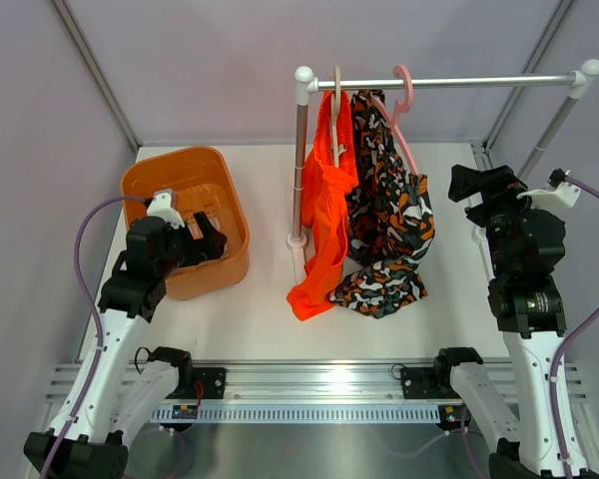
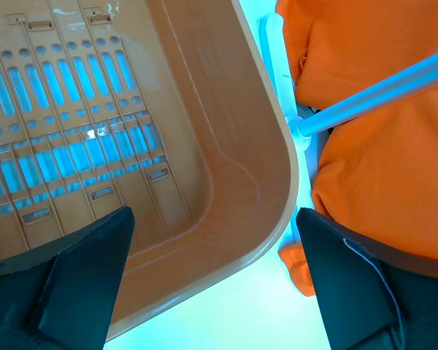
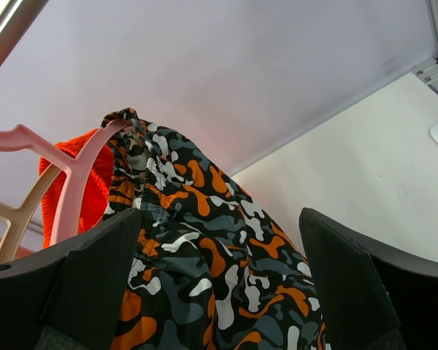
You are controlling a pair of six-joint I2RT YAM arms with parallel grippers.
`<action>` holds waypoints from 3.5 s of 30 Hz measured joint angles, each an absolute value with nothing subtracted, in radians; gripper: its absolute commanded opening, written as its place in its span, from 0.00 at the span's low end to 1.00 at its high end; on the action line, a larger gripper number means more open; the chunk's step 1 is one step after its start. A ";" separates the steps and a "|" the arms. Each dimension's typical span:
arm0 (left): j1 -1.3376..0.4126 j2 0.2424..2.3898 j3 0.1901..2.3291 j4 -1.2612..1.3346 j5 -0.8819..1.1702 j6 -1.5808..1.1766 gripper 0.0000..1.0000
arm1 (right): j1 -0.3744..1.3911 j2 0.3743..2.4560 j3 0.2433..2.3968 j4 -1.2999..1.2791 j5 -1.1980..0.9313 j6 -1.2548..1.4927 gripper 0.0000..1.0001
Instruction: Remove the shorts from the hanger
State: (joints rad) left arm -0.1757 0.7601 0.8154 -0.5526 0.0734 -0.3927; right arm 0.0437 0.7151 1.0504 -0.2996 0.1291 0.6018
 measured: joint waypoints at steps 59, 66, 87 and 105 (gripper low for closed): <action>-0.176 0.735 0.815 -0.550 0.103 -0.392 0.99 | 0.250 1.207 1.766 -0.658 -0.022 0.139 0.76; -0.176 0.735 0.815 -0.550 0.106 -0.392 0.99 | 0.288 1.227 1.766 -0.654 -0.064 0.118 0.75; -0.176 0.743 0.815 -0.550 0.106 -0.392 0.99 | 0.373 1.418 1.799 -0.585 0.029 0.044 0.58; -0.176 0.744 0.815 -0.550 0.107 -0.392 0.99 | 0.393 1.456 1.801 -0.521 0.072 0.022 0.49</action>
State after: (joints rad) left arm -0.1757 0.7437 0.8150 -0.5503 0.1066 -0.3916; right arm 0.3927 1.4563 1.8008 -0.5209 0.0719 0.0216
